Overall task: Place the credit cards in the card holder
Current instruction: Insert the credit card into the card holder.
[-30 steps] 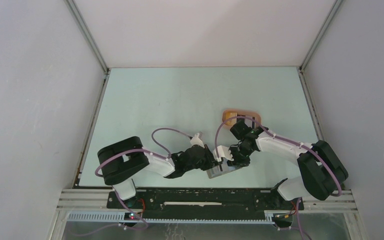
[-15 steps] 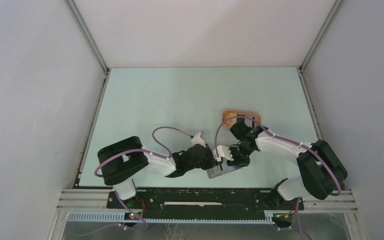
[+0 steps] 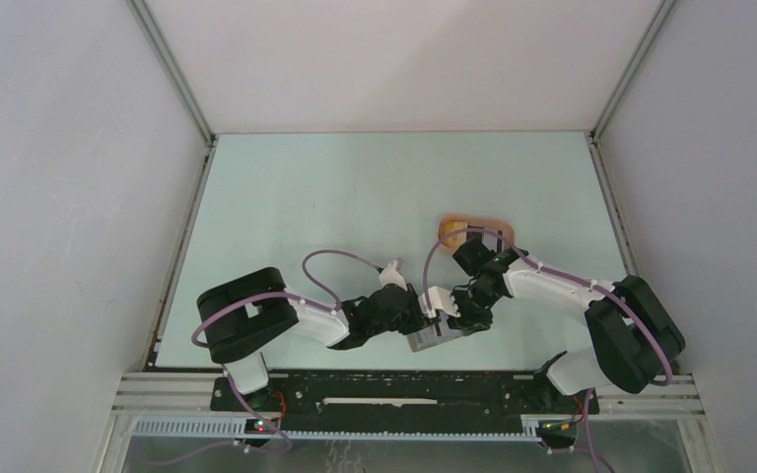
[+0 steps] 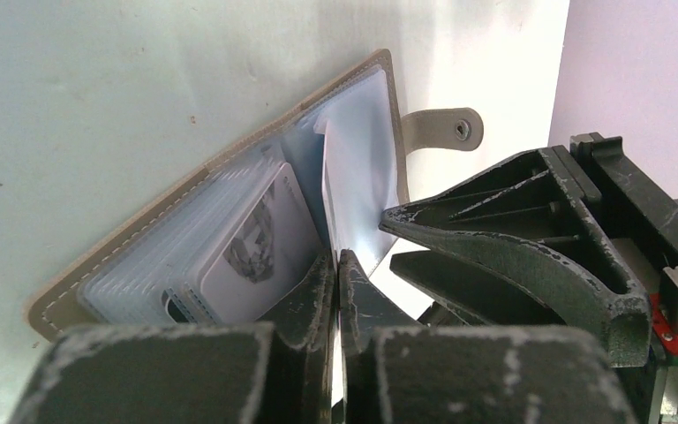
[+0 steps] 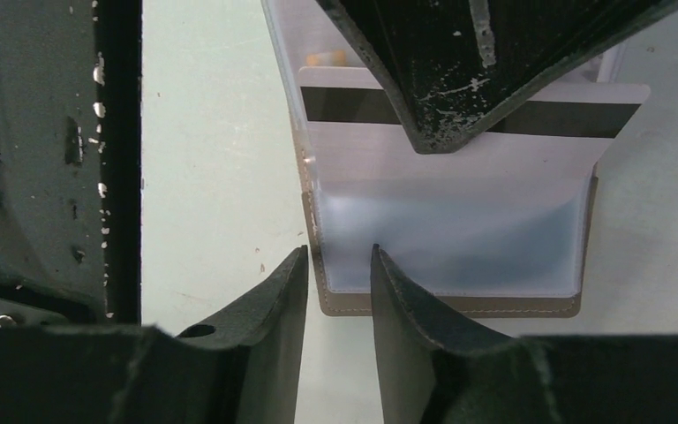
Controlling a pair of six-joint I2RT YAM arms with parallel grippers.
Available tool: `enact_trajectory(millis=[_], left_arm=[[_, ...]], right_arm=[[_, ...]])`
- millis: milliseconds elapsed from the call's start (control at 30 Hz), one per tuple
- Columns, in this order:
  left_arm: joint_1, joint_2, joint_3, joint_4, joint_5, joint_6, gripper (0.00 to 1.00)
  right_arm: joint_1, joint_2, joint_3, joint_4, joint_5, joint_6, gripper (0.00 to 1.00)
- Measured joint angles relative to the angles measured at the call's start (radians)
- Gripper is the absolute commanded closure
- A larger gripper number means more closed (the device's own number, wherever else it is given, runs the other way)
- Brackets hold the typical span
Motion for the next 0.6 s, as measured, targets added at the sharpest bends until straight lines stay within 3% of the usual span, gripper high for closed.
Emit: enact_trajectory(millis=[267,600], left_arm=[[0.0,0.002,0.0,0.004,0.007,-0.008,0.85],[0.002,0.011,-0.002,0.026,0.051,-0.023,0.78]], right_arm=[[-0.026,-0.035,0.0,-0.024,-0.05,0.01,0.55],[-0.039,-0.187,0.0,-0.064,-0.184,-0.051,0.78]])
